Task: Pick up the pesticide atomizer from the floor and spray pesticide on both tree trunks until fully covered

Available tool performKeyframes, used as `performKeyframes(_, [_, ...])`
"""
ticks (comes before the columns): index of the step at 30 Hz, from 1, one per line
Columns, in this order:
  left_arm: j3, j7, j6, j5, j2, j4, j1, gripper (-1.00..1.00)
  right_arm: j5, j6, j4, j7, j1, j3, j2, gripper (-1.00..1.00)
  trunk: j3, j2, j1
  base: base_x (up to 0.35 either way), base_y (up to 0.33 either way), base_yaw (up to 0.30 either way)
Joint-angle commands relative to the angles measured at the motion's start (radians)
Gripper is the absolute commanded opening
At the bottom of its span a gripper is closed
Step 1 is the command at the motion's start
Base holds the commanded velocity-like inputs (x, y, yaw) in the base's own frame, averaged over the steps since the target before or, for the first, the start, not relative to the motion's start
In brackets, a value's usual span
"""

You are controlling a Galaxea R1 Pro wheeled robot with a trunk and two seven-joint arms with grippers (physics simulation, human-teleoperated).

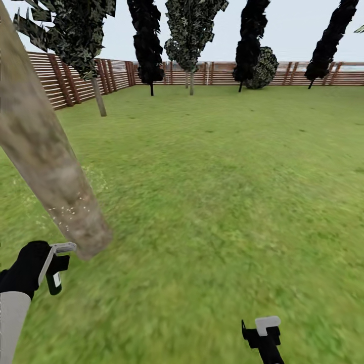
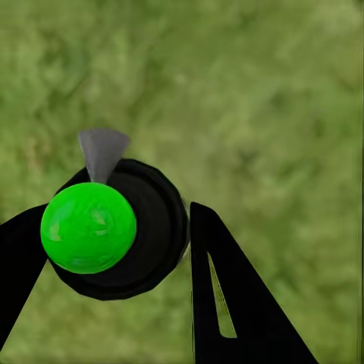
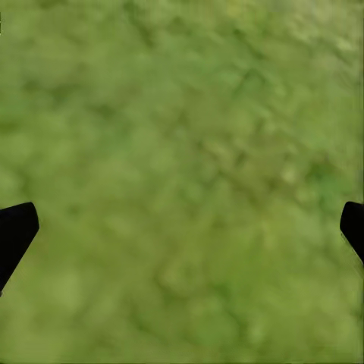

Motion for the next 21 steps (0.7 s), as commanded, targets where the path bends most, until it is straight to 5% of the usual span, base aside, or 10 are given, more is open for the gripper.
performKeyframes(1, [-0.002, -0.006, 0.004, -0.012, -0.004, -0.006, -0.001, -1.00, 0.011, 0.001, 0.000, -0.010, 0.000, 0.005, 0.000, 1.00, -0.001, 0.000, 0.000, 0.272, -0.168, 0.264])
performKeyframes(5, [-0.006, 0.003, -0.005, -0.024, -0.001, -0.005, 0.009, -1.00, 0.011, 0.001, 0.000, -0.010, 0.000, 0.005, 0.000, 1.00, -0.001, 0.000, 0.000, 0.215, -0.138, 0.273])
performKeyframes(7, [-0.005, 0.043, -0.007, -0.082, -0.010, 0.000, 0.037, -1.00, 0.011, 0.001, 0.000, -0.010, 0.000, 0.005, 0.000, 1.00, -0.001, 0.000, 0.000, 0.018, -0.013, 0.276])
performKeyframes(10, [-0.028, 0.060, -0.045, -0.111, -0.070, 0.018, 0.082, -1.00, 0.011, 0.001, 0.000, -0.010, 0.000, 0.005, 0.001, 1.00, -0.001, 0.000, 0.000, 0.003, -0.002, 0.276])
performKeyframes(21, [-0.022, 0.047, -0.090, -0.077, -0.092, 0.018, 0.087, -1.00, 0.011, 0.001, 0.000, -0.012, 0.000, 0.005, 0.001, 1.00, -0.001, 0.000, 0.000, 0.243, -0.125, 0.064])
